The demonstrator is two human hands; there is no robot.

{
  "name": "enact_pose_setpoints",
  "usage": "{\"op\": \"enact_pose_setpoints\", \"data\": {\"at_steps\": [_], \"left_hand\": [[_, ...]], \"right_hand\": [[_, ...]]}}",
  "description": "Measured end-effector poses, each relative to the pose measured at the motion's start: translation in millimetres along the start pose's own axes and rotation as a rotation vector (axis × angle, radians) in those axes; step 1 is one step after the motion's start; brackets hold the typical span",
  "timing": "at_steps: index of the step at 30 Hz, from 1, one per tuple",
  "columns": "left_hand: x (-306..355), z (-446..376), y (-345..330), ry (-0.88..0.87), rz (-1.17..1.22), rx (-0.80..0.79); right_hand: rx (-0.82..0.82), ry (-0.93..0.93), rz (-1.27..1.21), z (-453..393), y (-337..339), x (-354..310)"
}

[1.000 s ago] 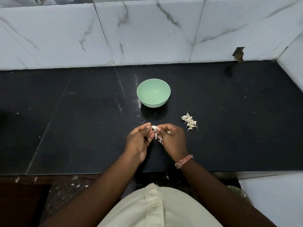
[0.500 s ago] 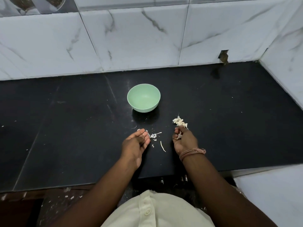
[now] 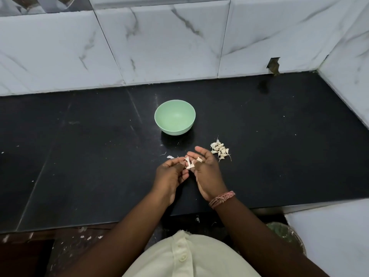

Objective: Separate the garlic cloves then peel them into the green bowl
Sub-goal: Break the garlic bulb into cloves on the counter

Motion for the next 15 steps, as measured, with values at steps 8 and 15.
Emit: {"op": "enact_pose_setpoints", "data": {"at_steps": [8,15], "left_hand": [[11,9,0,-0.077,0.061,-0.085],[14,4,12,-0.081,0.010,-0.041]], "right_hand": [[-0.202,0.121,0.156,0,-20,2],[-0.170,0.103,0.152,-2,-19,0]]}}
Point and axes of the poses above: each hand's wrist, its own z-axis away from the middle knuckle, its own y-axis out of the back of the hand, x = y × z, the point moved 9 cm from there along -z, towards the middle knuckle, and after that the axes turned 1 degree about -y, right-handed, at the moved point
